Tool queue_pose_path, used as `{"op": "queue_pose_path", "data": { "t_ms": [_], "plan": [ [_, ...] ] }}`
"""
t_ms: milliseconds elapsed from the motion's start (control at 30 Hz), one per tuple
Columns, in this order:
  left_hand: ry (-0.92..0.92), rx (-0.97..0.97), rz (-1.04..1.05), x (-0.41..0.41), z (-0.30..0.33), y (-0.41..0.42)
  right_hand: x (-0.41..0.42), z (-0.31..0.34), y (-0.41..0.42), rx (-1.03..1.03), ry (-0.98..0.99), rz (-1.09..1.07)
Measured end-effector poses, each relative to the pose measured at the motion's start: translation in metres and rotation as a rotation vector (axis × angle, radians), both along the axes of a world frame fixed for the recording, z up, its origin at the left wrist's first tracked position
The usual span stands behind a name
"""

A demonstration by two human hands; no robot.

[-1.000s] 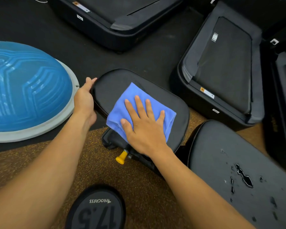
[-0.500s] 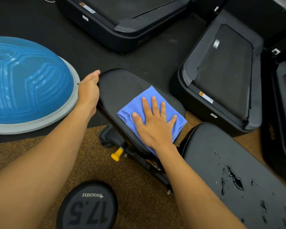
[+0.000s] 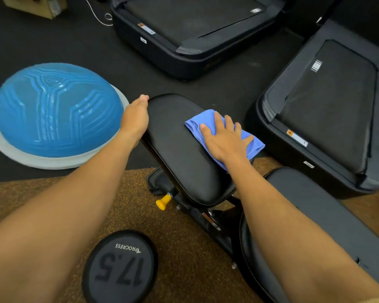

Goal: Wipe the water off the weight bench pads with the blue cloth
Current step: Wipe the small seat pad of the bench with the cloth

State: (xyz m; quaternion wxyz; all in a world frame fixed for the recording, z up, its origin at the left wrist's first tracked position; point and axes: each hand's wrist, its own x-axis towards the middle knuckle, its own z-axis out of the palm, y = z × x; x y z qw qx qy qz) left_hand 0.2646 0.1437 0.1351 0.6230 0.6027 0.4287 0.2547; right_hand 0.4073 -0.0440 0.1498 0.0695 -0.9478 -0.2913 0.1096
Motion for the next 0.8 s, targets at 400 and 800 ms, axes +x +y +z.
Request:
{"op": "queue_pose_path", "data": {
  "t_ms": [400, 800],
  "plan": [
    [-0.388, -0.333, 0.045, -0.003, -0.025, 0.021, 0.016, -0.003, 0.050, -0.065, -0.091, 0.196],
    [-0.403, -0.446, -0.134, -0.041, -0.034, 0.047, 0.000, 0.006, 0.148, -0.084, -0.012, 0.187]
  ]
}}
